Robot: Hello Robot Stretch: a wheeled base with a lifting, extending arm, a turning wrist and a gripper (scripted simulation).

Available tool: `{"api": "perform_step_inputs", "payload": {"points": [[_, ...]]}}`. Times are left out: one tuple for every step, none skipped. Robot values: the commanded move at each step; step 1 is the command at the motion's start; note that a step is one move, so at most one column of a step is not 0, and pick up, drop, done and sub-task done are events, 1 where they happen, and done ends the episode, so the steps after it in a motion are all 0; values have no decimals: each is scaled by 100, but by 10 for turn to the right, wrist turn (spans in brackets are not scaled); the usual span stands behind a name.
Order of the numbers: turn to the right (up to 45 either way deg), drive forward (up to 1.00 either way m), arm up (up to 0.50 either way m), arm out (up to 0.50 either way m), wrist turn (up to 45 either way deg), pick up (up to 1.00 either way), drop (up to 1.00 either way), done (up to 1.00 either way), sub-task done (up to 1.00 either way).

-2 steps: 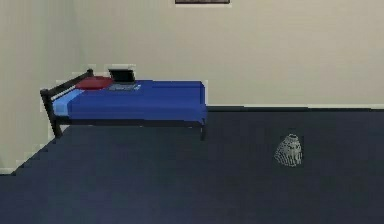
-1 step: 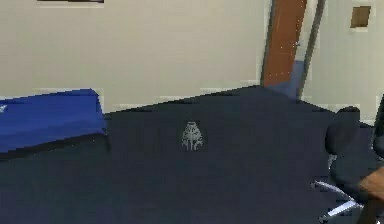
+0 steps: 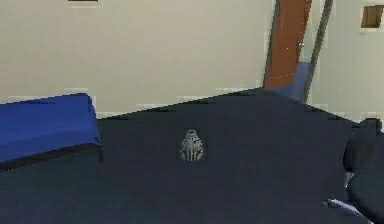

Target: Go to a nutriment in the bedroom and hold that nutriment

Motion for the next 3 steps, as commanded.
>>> {"api": "perform_step_inputs", "payload": {"points": [[240, 0, 0, 0, 0, 0, 0, 0, 0], [0, 100, 0, 0, 0, 0, 0, 0, 0], [0, 100, 0, 0, 0, 0, 0, 0, 0]]}}
